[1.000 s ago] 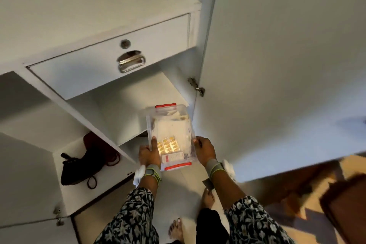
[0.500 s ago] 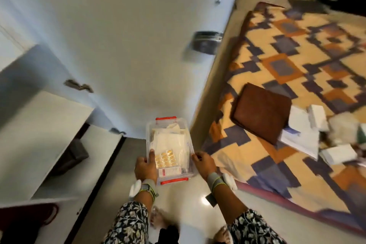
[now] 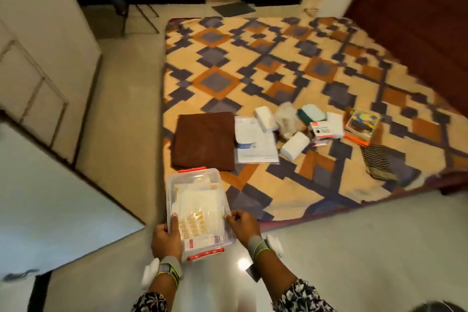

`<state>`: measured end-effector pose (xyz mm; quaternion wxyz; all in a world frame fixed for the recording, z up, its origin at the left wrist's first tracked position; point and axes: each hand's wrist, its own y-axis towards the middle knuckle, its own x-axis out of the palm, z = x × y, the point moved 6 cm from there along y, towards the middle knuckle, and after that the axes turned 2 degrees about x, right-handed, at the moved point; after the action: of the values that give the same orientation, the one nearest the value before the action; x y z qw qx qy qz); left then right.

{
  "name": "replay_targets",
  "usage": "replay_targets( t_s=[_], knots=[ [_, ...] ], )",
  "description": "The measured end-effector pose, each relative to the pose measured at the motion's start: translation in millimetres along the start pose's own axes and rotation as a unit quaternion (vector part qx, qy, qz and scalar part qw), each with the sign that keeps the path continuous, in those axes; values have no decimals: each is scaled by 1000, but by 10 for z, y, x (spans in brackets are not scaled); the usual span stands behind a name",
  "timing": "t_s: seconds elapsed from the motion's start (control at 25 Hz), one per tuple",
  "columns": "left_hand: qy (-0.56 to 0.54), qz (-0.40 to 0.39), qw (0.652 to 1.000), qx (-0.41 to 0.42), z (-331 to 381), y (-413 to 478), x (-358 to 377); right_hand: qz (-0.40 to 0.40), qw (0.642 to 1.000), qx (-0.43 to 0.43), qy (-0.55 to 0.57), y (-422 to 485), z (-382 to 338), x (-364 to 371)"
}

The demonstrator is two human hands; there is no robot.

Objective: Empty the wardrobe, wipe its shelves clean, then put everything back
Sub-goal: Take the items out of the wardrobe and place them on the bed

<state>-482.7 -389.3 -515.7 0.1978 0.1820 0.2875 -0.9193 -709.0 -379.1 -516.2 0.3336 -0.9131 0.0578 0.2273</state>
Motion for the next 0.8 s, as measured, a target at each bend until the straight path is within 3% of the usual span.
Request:
replay_targets(
  t_s=[0.36,0.68,0.8],
  knots=[
    [54,-153,984,75,738,-1029,2368,138,983,66,103,228,1218,-2230],
    [109,-235,957,129,1437,-1447,4292,250,933,121,229,841,1895,-3663],
    [85,-260,953,128,1741,-1553,4811,248,923,149,254,1105,1987,-4041]
  ],
)
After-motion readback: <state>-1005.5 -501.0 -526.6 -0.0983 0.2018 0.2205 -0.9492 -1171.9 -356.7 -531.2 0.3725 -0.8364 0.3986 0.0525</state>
